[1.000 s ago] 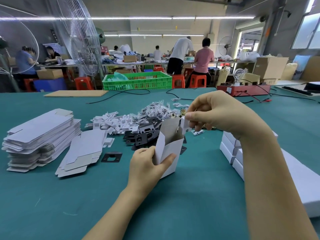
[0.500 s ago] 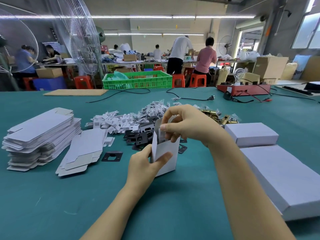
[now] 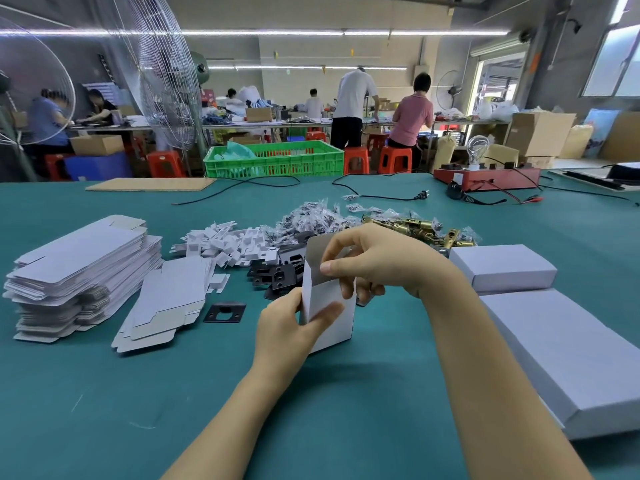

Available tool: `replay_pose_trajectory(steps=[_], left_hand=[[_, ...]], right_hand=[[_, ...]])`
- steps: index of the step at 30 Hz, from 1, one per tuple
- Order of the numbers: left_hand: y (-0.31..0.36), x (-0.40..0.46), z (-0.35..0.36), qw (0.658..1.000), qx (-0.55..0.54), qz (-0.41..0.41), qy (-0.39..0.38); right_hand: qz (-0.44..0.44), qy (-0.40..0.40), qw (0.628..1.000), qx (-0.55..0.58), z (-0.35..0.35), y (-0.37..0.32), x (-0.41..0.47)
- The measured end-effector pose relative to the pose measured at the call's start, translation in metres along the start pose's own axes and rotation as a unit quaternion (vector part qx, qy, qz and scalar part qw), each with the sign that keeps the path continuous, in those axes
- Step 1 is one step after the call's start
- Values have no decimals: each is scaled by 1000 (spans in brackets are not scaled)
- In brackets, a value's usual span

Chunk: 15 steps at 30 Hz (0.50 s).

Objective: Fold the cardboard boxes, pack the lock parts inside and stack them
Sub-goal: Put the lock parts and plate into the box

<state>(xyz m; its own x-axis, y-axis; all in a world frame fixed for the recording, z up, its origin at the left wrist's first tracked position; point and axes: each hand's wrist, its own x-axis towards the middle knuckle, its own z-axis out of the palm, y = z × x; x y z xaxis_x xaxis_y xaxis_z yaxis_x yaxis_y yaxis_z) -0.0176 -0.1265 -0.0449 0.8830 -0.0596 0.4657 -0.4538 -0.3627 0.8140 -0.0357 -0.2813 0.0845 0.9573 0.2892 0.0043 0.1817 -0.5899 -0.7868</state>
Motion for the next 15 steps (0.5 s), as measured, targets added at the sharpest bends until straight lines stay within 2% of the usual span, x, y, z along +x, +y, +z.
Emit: replay_pose_trajectory(steps=[5, 9, 13, 15], left_hand=[[-2, 1, 0, 999, -29, -20, -13], [-1, 1, 0, 998, -55, -24, -14], [-5, 5, -2, 995, -51, -64, 52], [-7, 7, -4, 991, -38, -83, 96]], right_hand=[[-1, 67, 996, 52, -16, 6, -6], [29, 163, 981, 102, -28, 23, -5], [85, 272, 956, 69, -24, 52, 8], [109, 301, 947, 24, -15, 67, 16]])
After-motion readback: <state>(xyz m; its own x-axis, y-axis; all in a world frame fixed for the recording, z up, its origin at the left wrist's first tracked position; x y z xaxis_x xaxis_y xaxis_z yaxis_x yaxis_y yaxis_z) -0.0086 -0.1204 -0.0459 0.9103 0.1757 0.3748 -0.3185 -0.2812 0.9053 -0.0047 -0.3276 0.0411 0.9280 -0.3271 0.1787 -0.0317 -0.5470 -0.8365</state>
